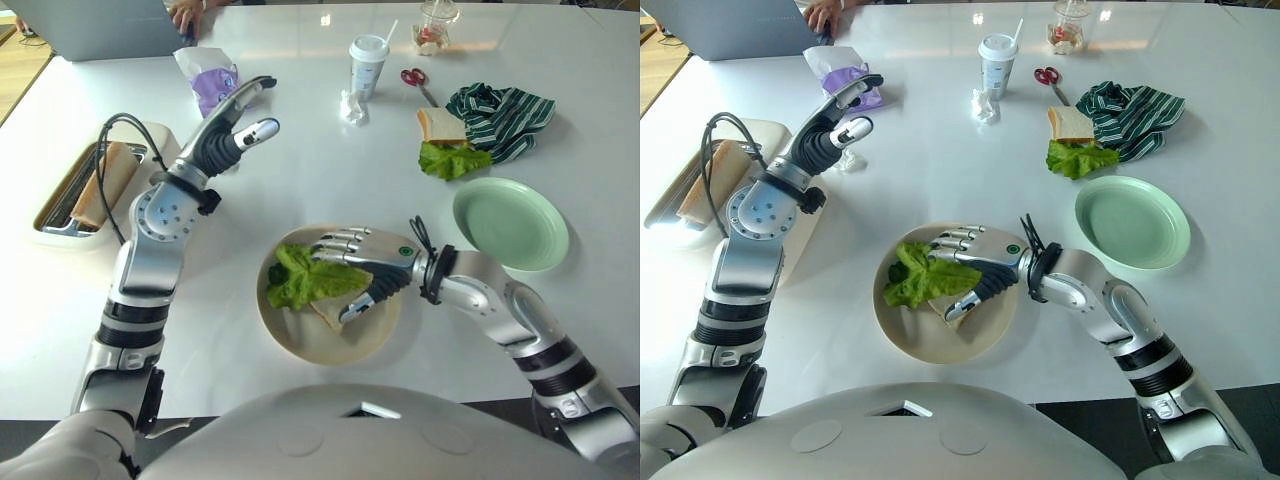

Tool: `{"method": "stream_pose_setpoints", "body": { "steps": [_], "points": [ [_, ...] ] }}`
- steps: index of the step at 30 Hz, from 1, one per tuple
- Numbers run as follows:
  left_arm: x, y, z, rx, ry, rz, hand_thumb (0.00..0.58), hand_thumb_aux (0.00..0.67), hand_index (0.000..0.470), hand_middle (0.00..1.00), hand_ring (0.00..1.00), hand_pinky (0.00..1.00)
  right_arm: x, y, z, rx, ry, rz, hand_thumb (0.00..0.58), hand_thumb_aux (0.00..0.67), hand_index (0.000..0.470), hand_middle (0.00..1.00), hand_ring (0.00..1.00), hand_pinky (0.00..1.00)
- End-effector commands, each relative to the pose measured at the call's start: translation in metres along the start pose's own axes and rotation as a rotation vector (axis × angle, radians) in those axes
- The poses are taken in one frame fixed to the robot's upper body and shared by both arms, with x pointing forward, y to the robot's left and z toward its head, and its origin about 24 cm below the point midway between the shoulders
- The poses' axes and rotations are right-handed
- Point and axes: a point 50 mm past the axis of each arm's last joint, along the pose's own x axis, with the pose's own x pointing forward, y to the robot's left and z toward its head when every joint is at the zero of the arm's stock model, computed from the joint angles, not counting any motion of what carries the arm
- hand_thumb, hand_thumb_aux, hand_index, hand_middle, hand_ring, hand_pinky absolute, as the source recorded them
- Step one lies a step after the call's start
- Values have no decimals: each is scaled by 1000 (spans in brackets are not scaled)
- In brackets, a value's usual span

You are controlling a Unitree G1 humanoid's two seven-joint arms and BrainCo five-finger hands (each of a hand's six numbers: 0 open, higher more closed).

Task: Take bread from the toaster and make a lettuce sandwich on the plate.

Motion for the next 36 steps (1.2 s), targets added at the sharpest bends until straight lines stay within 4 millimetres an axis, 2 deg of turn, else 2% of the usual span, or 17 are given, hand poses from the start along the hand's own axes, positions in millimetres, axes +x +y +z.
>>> {"method": "stream_pose_setpoints", "body": {
  "steps": [1,3,5,9,11,16,22,28,34,36],
  "points": [
    [-18,59,18,192,-2,138,0,0,0,0,0,0,-30,-20,-34,38,182,-143,0,0,0,0,0,0],
    [-33,82,20,392,67,183,0,0,0,0,0,0,-44,-18,-46,56,267,-177,0,0,0,0,0,0],
    [-46,95,17,563,158,184,0,0,0,0,0,0,-53,-11,-58,63,356,-178,0,0,0,0,0,0],
    [-77,105,-3,673,397,114,0,0,0,0,0,0,-63,5,-69,57,467,-157,0,0,0,0,0,0],
    [-90,105,-18,746,517,65,0,0,0,0,0,0,-64,11,-68,69,486,-163,0,0,0,0,0,0],
    [-117,86,-43,772,676,-99,0,0,0,0,0,0,-61,20,-66,70,490,-150,0,0,0,0,0,0],
    [-122,81,-62,872,766,-193,0,0,0,0,0,0,-57,22,-61,72,477,-158,0,0,0,0,0,0],
    [-119,77,-60,873,758,-167,0,0,0,0,0,0,-48,26,-55,48,436,-113,0,0,0,0,0,0],
    [-111,87,-48,859,711,-86,0,0,0,0,0,0,-46,32,-54,47,434,-82,0,0,0,0,0,0],
    [-109,97,-43,868,705,-34,0,0,0,0,0,0,-46,35,-58,21,452,-56,0,0,0,0,0,0]
  ]
}}
